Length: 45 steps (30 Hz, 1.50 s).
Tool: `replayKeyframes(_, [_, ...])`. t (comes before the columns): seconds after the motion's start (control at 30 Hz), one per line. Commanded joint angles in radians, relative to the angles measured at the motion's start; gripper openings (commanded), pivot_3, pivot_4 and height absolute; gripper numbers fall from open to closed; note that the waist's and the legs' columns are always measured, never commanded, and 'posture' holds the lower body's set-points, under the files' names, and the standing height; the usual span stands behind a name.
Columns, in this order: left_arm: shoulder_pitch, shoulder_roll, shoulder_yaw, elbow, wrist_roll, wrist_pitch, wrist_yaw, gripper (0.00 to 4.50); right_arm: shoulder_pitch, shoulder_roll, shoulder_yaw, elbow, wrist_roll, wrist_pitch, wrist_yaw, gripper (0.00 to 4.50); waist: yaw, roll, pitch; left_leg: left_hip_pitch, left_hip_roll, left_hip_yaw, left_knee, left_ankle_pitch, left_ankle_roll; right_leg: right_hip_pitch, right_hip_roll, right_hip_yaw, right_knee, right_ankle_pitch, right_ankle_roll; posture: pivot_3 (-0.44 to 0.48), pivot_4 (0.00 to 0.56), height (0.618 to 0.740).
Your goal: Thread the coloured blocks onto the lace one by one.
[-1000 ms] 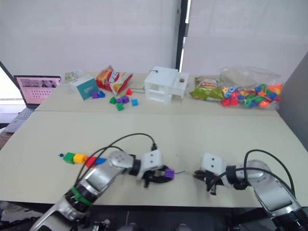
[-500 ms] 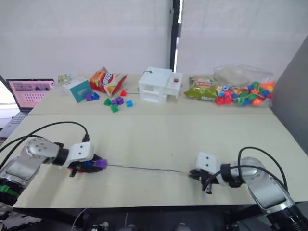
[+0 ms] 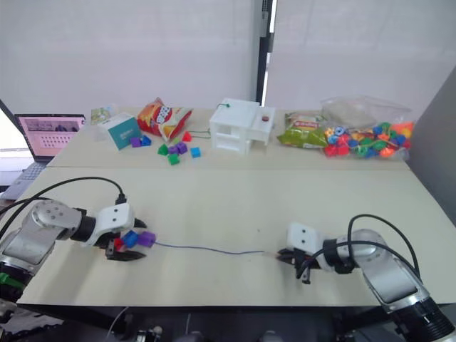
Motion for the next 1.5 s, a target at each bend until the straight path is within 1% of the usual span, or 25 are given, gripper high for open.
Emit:
replayKeyframes(0.03, [-0.154,0.038,-0.059,-0.032,0.063,0.071,-0.116,4.3,-0.035,0.018,0.007,-0.004,-0.004,0.003,-0.001,0.0,0.004,-0.003,0.002,-0.002,0.0,-0.001,0.002,0.0,0.0,-0.001,0.001,-0.001,0.0,0.0,0.0,0.0,0.15,0.74])
replayKeyframes(0.1, [-0.207,0.055,-0.109,-0.037,0.102,0.051,-0.189,4.3,-0.042,0.031,0.015,-0.001,-0.007,0.004,-0.005,0.0,0.004,-0.003,0.002,-0.004,0.0,-0.001,0.004,0.0,0.0,-0.001,0.002,-0.001,0.0,0.0,0.0,0.0,0.15,0.74])
replayKeyframes(0.2, [-0.274,0.069,-0.183,-0.048,0.176,0.023,-0.255,4.3,-0.046,0.051,0.024,-0.003,-0.01,0.006,-0.017,0.0,0.003,-0.003,0.002,-0.004,0.0,0.0,0.003,0.0,0.0,-0.001,0.002,-0.001,0.0,0.0,0.0,0.0,0.15,0.74])
replayKeyframes(0.27, [-0.324,0.073,-0.246,-0.059,0.182,0.018,-0.267,4.3,-0.052,0.068,0.031,-0.012,-0.013,0.016,-0.031,0.0,0.003,-0.003,0.002,-0.005,0.001,-0.001,0.003,0.0,0.0,-0.002,0.002,-0.001,0.0,0.0,0.0,0.0,0.15,0.74])
replayKeyframes(0.37, [-0.387,0.059,-0.344,-0.073,0.17,0.069,-0.267,4.3,-0.042,0.081,0.031,-0.037,-0.014,0.035,-0.049,0.0,0.007,-0.004,0.003,-0.006,0.0,-0.001,0.004,0.0,0.0,-0.003,0.002,-0.001,0.0,0.0,0.0,0.0,0.15,0.74])
replayKeyframes(0.5, [-0.412,0.033,-0.421,-0.082,0.203,0.128,-0.267,4.3,-0.018,0.081,0.025,-0.068,-0.012,0.056,-0.066,0.0,0.009,-0.004,0.003,-0.007,0.0,-0.001,0.007,0.0,0.001,-0.003,0.002,-0.001,0.001,0.0,0.001,0.0,0.15,0.74])
replayKeyframes(0.53, [-0.408,0.028,-0.434,-0.08,0.235,0.127,-0.267,4.3,-0.011,0.079,0.022,-0.077,-0.009,0.062,-0.07,0.0,0.008,-0.004,0.003,-0.007,0.001,-0.001,0.007,0.0,0.001,-0.003,0.002,-0.001,0.002,0.0,0.001,0.0,0.15,0.74])
replayKeyframes(0.63, [-0.385,-0.01,-0.443,-0.067,0.317,0.112,-0.244,4.3,0.007,0.072,0.006,-0.104,-0.002,0.083,-0.08,0.0,0.01,-0.004,0.003,-0.007,0.001,-0.001,0.009,-0.001,0.001,-0.003,0.003,-0.001,0.003,0.0,0.001,0.0,0.15,0.74])
replayKeyframes(0.73, [-0.363,-0.035,-0.44,-0.057,0.372,0.077,-0.207,4.3,0.013,0.069,0.001,-0.116,0.002,0.097,-0.088,0.0,0.013,-0.004,0.003,-0.007,0.0,-0.001,0.01,-0.001,0.001,-0.002,0.002,-0.001,0.002,0.0,0.001,0.0,0.15,0.74])
replayKeyframes(0.87, [-0.323,-0.052,-0.43,-0.078,0.405,0.063,-0.2,4.3,0.019,0.064,-0.002,-0.126,0.006,0.108,-0.094,0.0,0.017,-0.004,0.003,-0.004,0.001,-0.002,0.011,-0.001,0.001,0.0,0.002,-0.001,0.003,0.0,0.001,0.0,0.15,0.74])
replayKeyframes(1.03, [-0.269,-0.053,-0.42,-0.098,0.449,0.038,-0.215,4.3,0.017,0.059,-0.003,-0.133,0.012,0.122,-0.094,0.0,0.015,-0.002,0.001,-0.002,0.001,-0.002,0.011,-0.001,0.001,0.002,0.002,-0.001,0.004,0.0,0.001,0.0,0.15,0.74])
replayKeyframes(1.13, [-0.251,-0.055,-0.409,-0.11,0.461,0.041,-0.236,3.53,0.018,0.054,-0.003,-0.136,0.011,0.125,-0.093,0.0,0.014,0.002,-0.001,-0.002,0.001,-0.001,0.01,-0.001,0.001,0.002,0.002,0.0,0.004,0.0,0.001,0.0,0.15,0.74])
replayKeyframes(1.27, [-0.248,-0.068,-0.398,-0.1,0.479,0.033,-0.247,2.14,0.018,0.047,-0.004,-0.131,0.012,0.122,-0.089,0.0,0.014,0.003,-0.002,-0.002,0.001,-0.001,0.011,-0.001,0.001,0.002,0.002,0.0,0.004,0.0,0.001,0.0,0.15,0.74])
replayKeyframes(1.33, [-0.249,-0.077,-0.392,-0.091,0.486,0.032,-0.254,1.51,0.016,0.038,-0.007,-0.123,0.009,0.116,-0.085,0.0,0.015,0.003,-0.002,-0.002,0.001,-0.001,0.011,-0.001,0.001,0.002,0.002,0.0,0.004,0.0,0.001,0.0,0.15,0.74])
replayKeyframes(1.37, [-0.25,-0.081,-0.39,-0.088,0.49,0.034,-0.256,1.39,0.023,0.015,-0.024,-0.105,0.0,0.103,-0.083,0.0,0.015,0.004,-0.002,-0.002,0.001,-0.001,0.011,-0.001,0.001,0.002,0.002,0.0,0.004,0.0,0.001,0.0,0.15,0.74])
replayKeyframes(1.43, [-0.246,-0.084,-0.383,-0.089,0.495,0.039,-0.263,1.39,0.04,-0.026,-0.055,-0.074,-0.012,0.085,-0.082,0.0,0.018,0.005,-0.003,-0.002,0.0,-0.001,0.011,-0.001,0.001,0.002,0.002,0.0,0.004,0.0,0.002,0.0,0.15,0.74])
replayKeyframes(1.5, [-0.245,-0.087,-0.377,-0.087,0.498,0.041,-0.267,1.39,0.049,-0.043,-0.066,-0.065,-0.01,0.08,-0.084,0.0,0.016,0.005,-0.003,-0.002,0.0,-0.001,0.011,-0.001,0.001,0.002,0.001,0.0,0.003,-0.001,0.002,0.0,0.15,0.74])
